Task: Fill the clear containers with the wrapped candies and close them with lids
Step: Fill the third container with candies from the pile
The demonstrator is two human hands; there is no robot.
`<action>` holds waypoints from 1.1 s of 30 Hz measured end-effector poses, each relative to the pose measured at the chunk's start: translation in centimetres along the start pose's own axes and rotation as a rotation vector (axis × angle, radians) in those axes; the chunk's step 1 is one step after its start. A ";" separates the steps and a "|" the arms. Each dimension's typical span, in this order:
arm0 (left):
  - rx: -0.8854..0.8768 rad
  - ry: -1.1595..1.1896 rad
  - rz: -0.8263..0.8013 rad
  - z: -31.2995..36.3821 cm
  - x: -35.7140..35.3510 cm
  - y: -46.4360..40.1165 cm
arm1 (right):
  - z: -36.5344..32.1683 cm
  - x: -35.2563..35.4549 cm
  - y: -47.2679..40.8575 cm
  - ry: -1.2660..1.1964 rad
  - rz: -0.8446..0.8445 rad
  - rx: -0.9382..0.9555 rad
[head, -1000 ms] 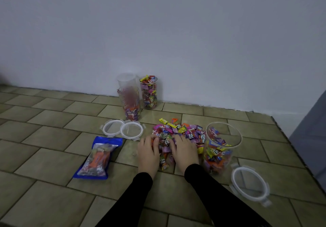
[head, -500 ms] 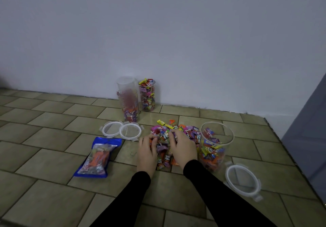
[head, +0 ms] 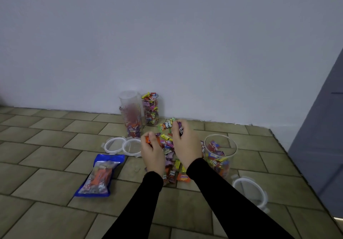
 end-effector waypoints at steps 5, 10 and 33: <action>0.054 0.119 -0.062 1.3 -1.8 0.3 | -1.4 2.9 -2.7 -0.206 0.067 -0.012; 0.061 0.201 -0.200 4.2 -4.0 1.9 | 0.1 7.0 -4.7 -0.476 0.216 -0.150; 0.006 0.168 -0.536 8.3 -11.8 7.1 | 8.4 11.0 -5.1 -0.816 0.498 -0.567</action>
Point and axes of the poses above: each hand's wrist, its own y-axis away from the middle knuckle, its own x-axis out of the back of the hand, z = x × y, the point moved 6 cm from there along -y, towards the middle knuckle, and after that the axes turned 9 degrees about z, right-handed, at the moved point
